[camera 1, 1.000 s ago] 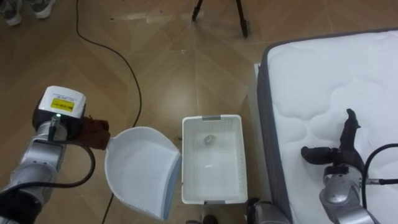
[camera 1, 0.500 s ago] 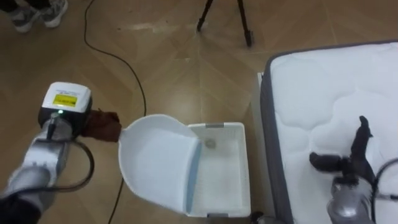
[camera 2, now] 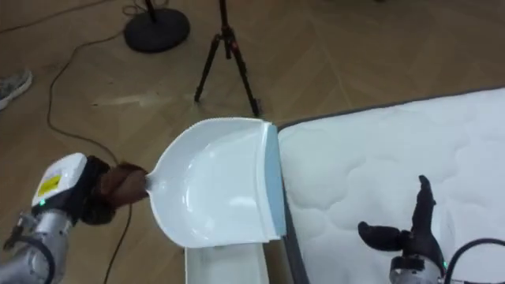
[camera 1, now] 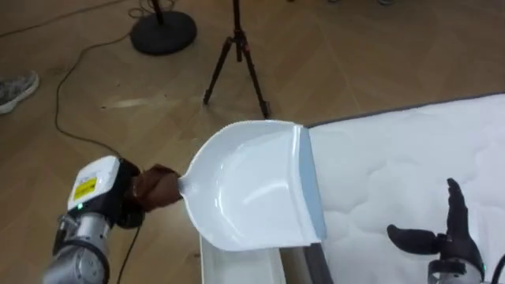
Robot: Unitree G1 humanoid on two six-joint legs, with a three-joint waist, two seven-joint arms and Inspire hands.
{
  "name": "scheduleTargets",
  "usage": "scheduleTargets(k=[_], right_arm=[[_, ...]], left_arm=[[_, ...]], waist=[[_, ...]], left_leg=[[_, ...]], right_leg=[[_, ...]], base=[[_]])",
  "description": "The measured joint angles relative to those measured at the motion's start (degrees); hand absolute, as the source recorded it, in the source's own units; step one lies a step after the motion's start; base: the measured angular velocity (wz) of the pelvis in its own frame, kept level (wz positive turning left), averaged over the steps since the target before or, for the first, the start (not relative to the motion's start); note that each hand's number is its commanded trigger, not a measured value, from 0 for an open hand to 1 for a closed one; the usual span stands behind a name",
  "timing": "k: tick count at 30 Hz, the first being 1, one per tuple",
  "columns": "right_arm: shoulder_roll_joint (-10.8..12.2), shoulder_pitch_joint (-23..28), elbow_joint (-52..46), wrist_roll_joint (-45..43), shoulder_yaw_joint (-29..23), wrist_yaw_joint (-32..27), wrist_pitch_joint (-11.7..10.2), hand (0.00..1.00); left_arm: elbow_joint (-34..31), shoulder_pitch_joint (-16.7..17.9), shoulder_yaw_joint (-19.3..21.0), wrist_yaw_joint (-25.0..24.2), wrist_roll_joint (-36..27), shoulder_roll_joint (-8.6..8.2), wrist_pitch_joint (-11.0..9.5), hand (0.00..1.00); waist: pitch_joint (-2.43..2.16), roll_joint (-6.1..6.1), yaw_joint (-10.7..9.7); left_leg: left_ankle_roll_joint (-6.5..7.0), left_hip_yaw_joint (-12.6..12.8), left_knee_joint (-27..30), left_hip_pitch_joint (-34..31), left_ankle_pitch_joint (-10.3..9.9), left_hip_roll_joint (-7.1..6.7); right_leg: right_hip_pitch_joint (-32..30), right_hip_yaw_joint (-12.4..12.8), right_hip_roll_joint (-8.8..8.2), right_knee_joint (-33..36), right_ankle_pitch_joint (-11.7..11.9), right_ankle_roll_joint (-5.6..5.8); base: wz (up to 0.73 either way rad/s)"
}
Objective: Clean bed
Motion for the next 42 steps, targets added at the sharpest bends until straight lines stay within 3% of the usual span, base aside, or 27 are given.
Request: scheduleTargets(k=[3, 6, 7, 8, 9, 10, 11, 12, 13, 14, 15, 17, 19, 20, 22, 30, 32, 34, 35, 36, 37, 38, 39, 41, 42], right_arm=[[0.5, 0.6, -0.2, -0.1, -0.1, 0.4, 0.5, 0.00], [1.5, 0.2, -0.2, -0.2, 0.1, 1.7, 2.4, 0.00], [1.7, 0.0, -0.2, -0.2, 0.2, 2.4, 3.1, 0.00], [2.0, -0.2, -0.1, -0.2, 0.4, 3.1, 4.1, 0.00], [2.2, -0.5, -0.1, -0.2, 0.6, 3.4, 4.7, 0.00], [2.2, -0.9, 0.0, -0.2, 0.6, 3.6, 5.7, 0.00], [2.3, -1.9, 0.2, -0.1, 0.4, 4.0, 6.5, 0.00], [2.7, -2.5, 0.5, 0.1, 0.5, 4.2, 6.8, 0.00], [3.2, -2.6, 0.7, 0.5, 0.6, 5.0, 7.5, 0.00], [3.2, -2.6, 0.7, 0.8, 0.6, 5.2, 7.5, 0.00], [3.2, -2.9, 0.7, 1.1, 0.6, 5.2, 7.5, 0.00], [3.4, -3.7, 0.7, 1.5, 1.7, 5.6, 7.4, 0.00], [3.5, -4.1, 0.7, 1.5, 1.8, 6.7, 7.1, 0.00], [3.5, -4.2, 0.7, 1.5, 2.0, 7.2, 7.1, 0.00], [3.6, -4.2, 1.1, 0.8, 2.3, 8.2, 7.1, 0.00], [3.6, -4.5, 1.4, 0.2, 2.0, 9.7, 6.0, 0.00], [3.6, -4.5, 0.7, 0.2, 1.6, 10.1, 5.8, 0.00], [3.6, -4.5, 0.4, 0.1, 1.5, 10.6, 5.0, 0.00], [3.6, -4.5, 0.4, -0.7, 1.3, 11.2, 4.5, 0.00], [3.6, -4.6, 0.4, -1.4, 1.2, 11.7, 4.4, 0.00], [3.6, -5.1, 0.3, -2.7, 1.2, 12.6, 4.2, 0.00], [3.6, -5.4, -0.4, -4.0, 1.1, 12.9, 4.1, 0.00], [3.6, -5.3, -0.9, -4.8, 1.0, 12.9, 4.1, 0.00], [3.6, -4.2, -2.3, -4.9, 1.1, 12.9, 4.1, 0.00], [3.6, -4.0, -2.4, -4.9, 1.1, 13.1, 4.1, 0.00]], left_arm=[[0.0, 0.1, -0.2, 0.1, -2.5, -1.78, -0.4, 1.00], [0.7, 0.1, -0.2, 1.6, -5.5, -2.18, -0.8, 1.00], [1.1, 0.2, 0.0, 2.6, -6.2, -2.62, -0.9, 1.00], [2.1, -0.1, 0.1, 3.1, -6.3, -2.67, -1.4, 1.00], [3.0, -0.2, 0.1, 3.5, -6.8, -2.73, -2.0, 1.00], [4.6, -0.3, -0.1, 3.3, -8.3, -2.82, -3.1, 1.00], [4.7, -1.0, -0.1, 3.2, -9.7, -2.68, -3.4, 1.00], [4.8, -1.7, -0.1, 3.3, -10.4, -2.57, -3.4, 1.00], [5.3, -2.1, -0.2, 3.4, -11.9, -2.93, -3.3, 1.00], [5.3, -2.0, -0.3, 3.4, -12.0, -3.35, -3.3, 1.00], [5.3, -2.3, -0.8, 3.5, -12.6, -3.83, -3.3, 1.00], [6.5, -2.8, -1.2, 4.3, -13.0, -3.95, -3.2, 1.00], [7.3, -2.5, -1.2, 4.6, -14.2, -4.21, -3.0, 1.00], [7.7, -2.5, -1.2, 4.6, -15.4, -4.25, -3.0, 1.00], [7.7, -2.7, -1.4, 4.7, -16.3, -4.34, -2.9, 1.00], [11.5, -2.7, -2.7, 4.6, -18.6, -4.31, -2.6, 1.00], [11.5, -2.7, -3.4, 4.5, -18.6, -4.33, -2.4, 1.00], [11.4, -2.7, -4.0, 4.5, -18.6, -4.54, -2.4, 1.00], [11.2, -2.7, -4.0, 4.5, -18.6, -4.88, -2.4, 1.00], [11.1, -2.4, -4.0, 4.5, -18.6, -4.93, -2.4, 1.00], [10.7, -1.2, -3.7, 4.5, -19.2, -4.92, -2.4, 1.00], [10.7, -0.1, -3.2, 4.5, -19.7, -5.06, -2.4, 1.00], [10.7, 0.2, -2.9, 4.5, -19.8, -5.19, -2.4, 0.77], [10.4, 0.3, -2.5, 4.5, -19.8, -5.31, -3.0, 0.00], [10.2, 0.4, -2.5, 4.5, -19.8, -5.32, -3.3, 0.00]], waist=[[0.08, -0.46, -1.3], [0.36, 0.01, -1.5], [0.49, 0.32, -1.6], [0.79, -0.32, -1.0], [1.33, -1.35, -0.5], [1.13, -1.04, -0.1], [0.79, 0.64, 0.2], [1.30, 0.56, 0.3], [1.44, -0.09, 0.5], [1.43, -0.11, 0.7], [1.43, -0.18, 1.8], [1.49, -0.83, 3.6], [1.50, -1.04, 3.8], [1.49, -1.03, 3.5], [1.49, -1.00, 2.0], [1.26, -0.54, -1.6], [0.94, -0.05, -1.7], [0.76, 0.14, -1.8], [0.75, 0.25, -1.4], [0.77, 0.29, -0.8], [0.59, 0.68, 0.4], [0.28, 1.24, 0.4], [0.21, 1.36, 0.2], [0.22, 1.36, -0.1], [0.27, 1.26, -0.1]], left_leg=[[-0.04, 1.8, 0.1, 1.7, 0.0, 0.00], [-0.06, 8.3, 1.4, 2.2, 0.0, 0.56], [-0.09, 11.9, 3.7, 1.7, 0.0, 1.08], [-2.47, 13.1, 11.8, -1.4, 0.7, 1.71], [-4.31, 11.6, 15.1, -3.8, 0.6, 1.54], [-4.22, 4.8, 11.2, -6.0, -0.2, 1.97], [-1.67, 3.3, 8.9, -6.6, -3.2, 3.36], [-0.46, 6.7, 9.4, -6.7, -4.4, 4.42], [-0.36, 11.3, 9.3, -6.5, -4.4, 4.87], [-0.24, 13.1, 8.6, -6.0, -4.3, 5.07], [-0.25, 17.1, 7.7, -5.3, -4.2, 5.54], [-0.57, 23.8, 7.0, -4.3, -4.0, 5.91], [-0.73, 27.9, 6.9, -4.2, -3.9, 6.42], [-0.94, 28.7, 7.4, -4.6, -3.8, 6.87], [-1.37, 29.0, 7.7, -5.1, -3.5, 7.54], [-2.96, 30.5, 8.0, -5.1, -1.4, 10.33], [-3.66, 30.7, 8.3, -5.0, -0.9, 10.96], [-4.46, 30.6, 8.5, -4.5, -0.4, 11.02], [-4.99, 26.4, 8.5, -4.4, -0.1, 10.56], [-5.36, 21.3, 8.3, -4.4, 0.1, 9.87], [-5.84, 10.6, 8.0, -4.2, 0.4, 8.29], [-5.90, 4.0, 8.0, -3.9, 0.4, 7.27], [-5.98, 2.2, 8.0, -3.5, 0.4, 6.71], [-6.61, 1.3, 6.1, -0.7, 0.7, 6.48], [-6.74, 1.3, 5.5, 0.0, 0.8, 6.48]], right_leg=[[0.7, 2.7, 0.84, -1.0, 0.7, 0.26], [0.7, 3.7, 1.55, -2.3, 2.7, 0.26], [0.8, 4.8, 1.81, -3.5, 4.0, 0.08], [1.1, 9.4, 1.17, -4.3, 5.0, 0.77], [1.2, 12.6, 0.79, -4.2, 5.5, 1.40], [-0.1, 14.6, 1.97, -4.1, 6.6, 1.75], [-3.7, 8.4, 2.64, 0.0, 5.2, 1.15], [-4.8, 3.9, 1.72, 3.4, 3.4, 1.07], [-5.2, -3.2, -1.02, 8.8, 0.1, 0.60], [-4.9, -6.1, -2.40, 11.2, -1.1, 0.55], [-3.9, -9.7, -5.06, 14.5, -2.7, 0.72], [1.0, -14.0, -9.75, 13.1, -4.7, 2.63], [3.7, -17.8, -11.63, 9.0, -5.2, 3.30], [4.1, -19.1, -11.51, 6.5, -5.3, 3.43], [4.1, -19.4, -11.03, 4.7, -5.0, 4.05], [2.6, -20.3, -9.06, 4.5, -4.5, 1.08], [2.3, -19.9, -8.42, 4.7, -4.9, 0.26], [2.2, -18.8, -7.85, 4.7, -5.1, -0.18], [2.1, -17.2, -7.10, 4.7, -5.3, -0.46], [2.1, -15.7, -6.56, 4.8, -5.3, -0.68], [2.1, -12.6, -5.22, 4.7, -5.1, -1.25], [2.1, -10.5, -4.27, 4.5, -4.8, -1.82], [2.2, -9.6, -3.86, 4.5, -4.7, -1.94], [2.6, -5.9, -1.89, 4.6, -4.7, -2.40], [2.7, -5.0, -1.48, 4.7, -4.7, -2.52]], base=[[-0.55], [-1.01], [-1.30], [-1.38], [-1.56], [-1.65], [-1.55], [-1.31], [-0.96], [-1.47], [-1.71], [-1.76], [-1.26], [-1.04], [-0.49], [-0.14], [-0.14], [-0.26], [-0.49], [-1.03], [-1.42], [-1.41], [-1.13], [-0.87], [-0.77]])
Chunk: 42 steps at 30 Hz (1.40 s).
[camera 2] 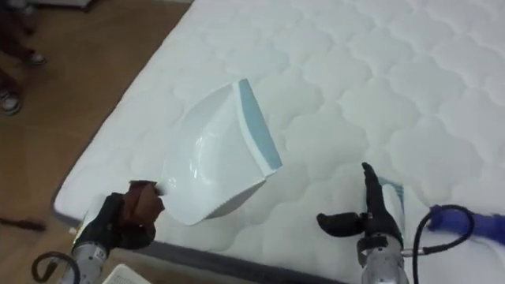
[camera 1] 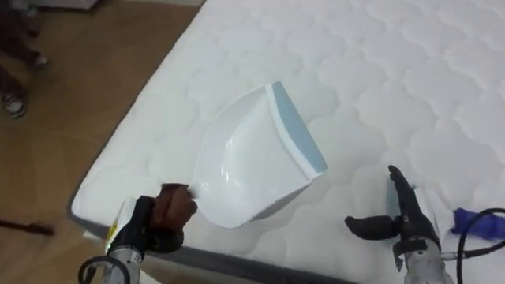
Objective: Clean bed
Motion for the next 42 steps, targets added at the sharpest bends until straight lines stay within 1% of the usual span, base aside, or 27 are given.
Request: scheduleTargets(k=[1, 2, 4, 5, 6, 7, 8, 9, 10, 11, 14, 15, 18, 20, 23, 25, 27, 29, 31, 32, 34, 35, 36, 38, 39, 41, 42], right_arm=[[0.0, 0.4, 0.0, 0.0, 0.0, 0.6, 0.0, 0.00], [0.0, 0.7, 0.0, 0.0, 0.0, 0.9, 0.0, 0.00], [0.3, 1.1, 0.0, 0.0, 0.0, 1.0, 0.0, 0.00], [0.4, 1.2, 0.0, 0.0, 0.0, 1.0, 0.0, 0.00], [0.5, 1.2, 0.0, 0.0, 0.0, 1.0, 0.0, 0.00], [0.5, 1.2, 0.0, 0.3, 0.0, 1.0, 0.0, 0.00], [0.5, 1.1, 0.0, 0.9, -0.1, 0.9, 0.0, 0.00], [0.4, 1.1, 0.0, 1.1, -0.1, 0.9, 0.0, 0.00], [0.4, 1.1, 0.0, 1.5, -0.2, 0.8, 0.0, 0.00], [0.5, 1.2, 0.0, 1.7, -0.2, 0.8, -0.1, 0.00], [0.5, 1.4, 0.1, 1.7, -0.5, 0.8, -0.4, 0.00], [0.5, 1.5, 0.3, 1.7, -1.0, 0.8, -0.5, 0.00], [0.5, 1.9, 1.5, 1.7, -1.8, 0.8, -0.5, 0.00], [0.6, 2.1, 3.6, 2.3, -2.6, 0.8, -0.6, 0.00], [0.7, 2.7, 7.2, 3.9, -3.8, 0.1, -0.7, 0.00], [0.7, 3.7, 8.2, 5.0, -4.3, -0.6, -0.7, 0.00], [1.0, 4.0, 10.4, 5.9, -5.4, -0.9, -0.8, 0.00], [1.1, 4.3, 12.5, 7.0, -7.1, -0.9, -0.9, 0.00], [1.1, 5.7, 14.2, 7.0, -10.7, -1.0, -0.8, 0.00], [1.1, 6.1, 14.7, 7.1, -11.6, -1.1, -0.8, 0.00], [1.1, 6.6, 18.8, 8.9, -14.3, -1.7, -0.8, 0.00], [1.1, 6.9, 20.6, 10.4, -15.2, -1.7, -0.7, 0.00], [1.1, 7.1, 21.3, 11.2, -15.6, -1.7, -0.6, 0.00], [1.2, 7.4, 25.0, 12.2, -18.1, -1.6, -0.4, 0.00], [1.2, 7.5, 26.1, 12.2, -19.0, -1.6, -0.2, 0.00], [1.3, 7.6, 29.5, 11.9, -22.2, -1.6, 0.9, 0.00], [1.3, 7.7, 30.4, 11.9, -23.0, -1.5, 1.1, 0.00]], left_arm=[[-1.2, 0.3, 0.0, 0.0, 0.0, -0.12, -0.5, 0.00], [-2.2, 0.6, 0.0, 0.0, -0.1, -0.46, -1.3, 0.00], [-2.7, 1.0, 0.0, 0.0, -0.9, -1.01, -2.7, 0.00], [-2.8, 1.4, 0.0, 0.1, -0.9, -1.19, -3.0, 0.00], [-2.8, 1.6, 0.0, 0.1, -0.9, -1.20, -3.1, 0.00], [-2.8, 1.7, 0.0, 0.1, -0.9, -1.18, -3.1, 0.00], [-2.7, 1.8, 0.0, 0.1, -1.0, -1.18, -3.2, 0.00], [-2.7, 1.8, 0.0, 0.1, -1.0, -1.18, -3.2, 0.00], [-2.4, 1.9, 0.0, 0.1, -1.0, -1.19, -3.2, 0.00], [-2.1, 2.1, 0.0, 0.2, -1.0, -1.17, -3.2, 0.00], [-1.9, 3.1, 0.1, 0.5, -1.2, -1.17, -3.2, 0.00], [-1.6, 3.5, 0.1, 0.5, -2.2, -1.17, -3.2, 0.00], [-0.2, 3.6, 0.6, 0.5, -5.1, -1.14, -3.2, 0.00], [0.7, 3.6, 1.5, 0.5, -7.7, -1.13, -3.2, 0.00], [2.6, 4.2, 2.6, 0.9, -10.0, -0.91, -3.3, 0.00], [4.2, 4.9, 2.7, 1.8, -11.1, -0.77, -3.4, 0.00], [6.8, 5.2, 3.2, 2.3, -11.2, -0.77, -3.6, 0.00], [10.0, 5.6, 4.8, 2.4, -11.3, -0.77, -3.9, 0.00], [13.1, 7.7, 8.5, 2.5, -11.3, -0.72, -3.9, 0.00], [13.9, 8.0, 9.5, 2.5, -11.3, -0.73, -3.9, 0.00], [18.2, 8.6, 12.7, 2.8, -12.4, -0.66, -4.1, 0.00], [20.0, 8.8, 14.0, 2.8, -12.8, -0.67, -4.2, 0.00], [20.7, 9.0, 14.7, 2.9, -12.8, -0.66, -4.2, 0.00], [22.8, 10.1, 17.5, 3.1, -13.1, -0.85, -4.3, 0.00], [23.5, 10.5, 18.2, 3.1, -13.1, -0.88, -4.3, 0.00], [25.6, 11.8, 20.6, 3.0, -13.2, -0.93, -4.2, 0.00], [26.6, 11.9, 21.2, 3.0, -13.2, -0.94, -4.2, 0.00]], waist=[[0.05, -0.20, -0.2], [0.06, -0.33, -0.3], [0.03, -0.57, -0.3], [0.00, -0.74, -0.1], [0.02, -0.86, -0.1], [0.24, -1.32, -0.2], [0.19, -1.84, -0.2], [0.25, -2.07, -0.2], [0.20, -2.32, -0.1], [0.19, -2.31, -0.1], [0.20, -2.19, 0.0], [0.29, -2.00, -0.1], [0.29, -1.93, 0.0], [0.26, -2.01, 0.0], [0.26, -2.04, 0.0], [0.24, -2.11, 0.0], [0.12, -2.31, 0.1], [0.04, -2.45, 0.1], [0.05, -2.40, 0.0], [0.05, -2.39, -0.2], [0.06, -2.41, -0.2], [-0.02, -2.52, -0.1], [-0.02, -2.45, -0.1], [0.04, -2.21, -0.2], [-0.01, -2.13, -0.2], [-0.07, -2.15, -0.2], [-0.05, -2.10, -0.2]], left_leg=[[-0.42, 0.1, -1.1, 0.9, 0.2, 0.01], [-0.74, 0.1, -2.0, 1.7, 0.4, 0.07], [-1.00, 0.1, -3.5, 3.3, 0.5, 0.18], [-1.08, 0.1, -4.2, 4.1, 0.6, 0.34], [-1.08, 0.1, -4.4, 4.4, 0.6, 0.47], [-1.25, 0.0, -4.7, 5.0, 0.7, 0.63], [-1.52, -0.2, -5.2, 5.1, 0.8, 0.72], [-1.68, -0.1, -5.5, 5.3, 0.9, 0.76], [-1.91, -0.1, -6.5, 5.7, 1.1, 0.96], [-1.97, -0.1, -7.3, 6.1, 1.1, 1.31], [-2.07, -0.1, -8.4, 6.6, 1.2, 1.55], [-2.07, -0.2, -9.0, 7.0, 1.2, 1.63], [-2.07, -0.8, -10.6, 8.0, 1.2, 1.56], [-2.07, -1.1, -11.3, 8.2, 1.2, 1.50], [-2.09, -1.7, -12.4, 9.5, 1.2, 1.47], [-2.09, -1.8, -12.4, 9.8, 1.2, 1.44], [-2.09, -1.9, -12.5, 10.0, 1.2, 1.39], [-2.09, -2.0, -12.5, 10.2, 1.2, 1.41], [-2.09, -1.8, -12.5, 11.3, 1.2, 1.50], [-2.09, -1.8, -12.5, 11.6, 1.2, 1.51], [-2.08, -1.8, -12.5, 12.8, 1.2, 1.52], [-2.08, -1.8, -12.3, 13.0, 1.2, 1.48], [-2.08, -1.8, -12.4, 13.0, 1.2, 1.47], [-2.08, -1.8, -12.4, 13.0, 1.2, 1.43], [-2.08, -1.8, -12.4, 13.0, 1.2, 1.43], [-2.08, -1.8, -12.7, 13.1, 1.2, 1.43], [-2.08, -1.8, -12.7, 13.2, 1.2, 1.43]], right_leg=[[0.1, 1.3, 0.68, 0.0, 0.0, -0.23], [0.0, 2.1, 1.19, -0.1, 0.1, -0.46], [0.3, 3.7, 2.14, -0.2, 0.1, -0.76], [0.5, 4.6, 2.75, -0.2, 0.3, -1.01], [0.7, 4.8, 3.01, -0.2, 0.4, -1.17], [1.2, 5.3, 3.38, -0.9, 0.5, -1.35], [1.3, 5.5, 3.47, -1.3, 0.6, -1.46], [1.3, 5.6, 3.54, -1.5, 0.6, -1.51], [1.4, 5.7, 4.07, -2.2, 1.0, -1.56], [1.8, 5.9, 4.59, -3.2, 1.6, -1.62], [2.4, 6.2, 5.09, -4.9, 2.4, -1.50], [2.9, 6.4, 5.26, -5.6, 2.8, -1.45], [3.7, 6.3, 5.31, -6.3, 2.9, -1.31], [4.1, 6.1, 5.28, -7.3, 3.2, -0.92], [5.8, 5.6, 5.26, -8.7, 3.4, -0.67], [6.5, 5.4, 5.16, -9.3, 3.4, -0.54], [6.6, 5.4, 5.17, -9.5, 3.5, -0.49], [7.1, 5.5, 5.19, -10.1, 3.5, -0.45], [8.4, 5.4, 5.28, -10.7, 3.6, -0.45], [8.9, 5.3, 5.27, -11.1, 3.6, -0.46], [10.7, 5.3, 5.19, -11.9, 3.6, -0.48], [11.2, 5.3, 5.12, -12.2, 3.6, -0.45], [11.2, 5.4, 5.13, -12.2, 3.6, -0.42], [11.2, 5.1, 5.07, -12.3, 3.7, -0.33], [11.2, 4.9, 5.05, -12.3, 3.7, -0.32], [11.2, 4.6, 5.03, -12.2, 3.7, -0.31], [11.2, 4.6, 5.04, -12.2, 3.7, -0.31]], base=[[-0.66], [-0.62], [-0.54], [-0.52], [-0.42], [-0.26], [-0.17], [-0.10], [-0.08], [-0.09], [-0.10], [-0.07], [-0.02], [0.04], [0.10], [0.05], [-0.05], [0.00], [-0.04], [0.00], [0.06], [0.06], [0.04], [0.00], [0.04], [0.02], [0.00]])
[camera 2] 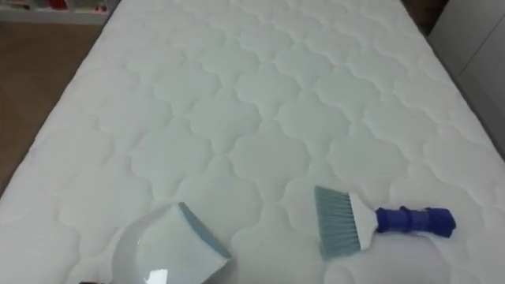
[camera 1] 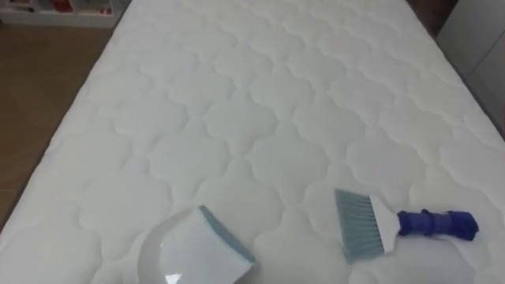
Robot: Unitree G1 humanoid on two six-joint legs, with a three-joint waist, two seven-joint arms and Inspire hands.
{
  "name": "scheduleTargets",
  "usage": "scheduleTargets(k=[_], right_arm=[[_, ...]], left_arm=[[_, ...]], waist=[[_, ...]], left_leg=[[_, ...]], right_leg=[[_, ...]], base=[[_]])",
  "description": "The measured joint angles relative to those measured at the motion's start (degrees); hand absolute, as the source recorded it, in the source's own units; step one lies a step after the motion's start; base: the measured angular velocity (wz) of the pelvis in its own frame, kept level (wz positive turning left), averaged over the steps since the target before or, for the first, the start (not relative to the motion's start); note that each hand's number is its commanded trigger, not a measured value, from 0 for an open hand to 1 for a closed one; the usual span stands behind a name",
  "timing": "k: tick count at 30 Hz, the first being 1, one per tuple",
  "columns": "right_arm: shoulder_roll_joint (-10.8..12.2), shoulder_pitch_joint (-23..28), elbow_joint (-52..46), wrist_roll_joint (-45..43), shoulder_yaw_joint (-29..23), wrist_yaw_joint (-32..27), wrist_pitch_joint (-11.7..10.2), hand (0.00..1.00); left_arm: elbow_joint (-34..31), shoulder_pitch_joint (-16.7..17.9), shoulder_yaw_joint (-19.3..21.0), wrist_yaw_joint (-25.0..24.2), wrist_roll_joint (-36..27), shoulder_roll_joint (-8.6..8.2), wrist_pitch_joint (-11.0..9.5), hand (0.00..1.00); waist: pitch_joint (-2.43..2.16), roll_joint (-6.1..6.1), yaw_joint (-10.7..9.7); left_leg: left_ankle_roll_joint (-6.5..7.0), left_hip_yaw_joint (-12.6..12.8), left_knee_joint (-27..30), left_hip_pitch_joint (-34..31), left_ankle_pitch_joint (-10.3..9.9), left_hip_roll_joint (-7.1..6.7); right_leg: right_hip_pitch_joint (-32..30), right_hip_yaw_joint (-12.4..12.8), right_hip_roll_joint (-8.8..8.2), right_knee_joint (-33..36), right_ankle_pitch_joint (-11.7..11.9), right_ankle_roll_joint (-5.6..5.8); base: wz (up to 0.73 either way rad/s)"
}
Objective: Clean bed
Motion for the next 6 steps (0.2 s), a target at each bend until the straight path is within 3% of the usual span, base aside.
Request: scheduleTargets(k=[6], right_arm=[[1.3, 0.2, 6.5, -0.7, -6.5, 2.3, 3.8, 0.00]], left_arm=[[6.1, 0.6, 4.0, -3.5, 0.4, -0.63, 3.3, 0.00]], waist=[[0.26, -0.49, -0.1]], left_leg=[[0.00, -0.1, 0.0, -0.3, 0.0, -0.04]], right_leg=[[-0.2, -1.5, -0.33, 0.3, 0.0, 0.01]], base=[[0.08]])
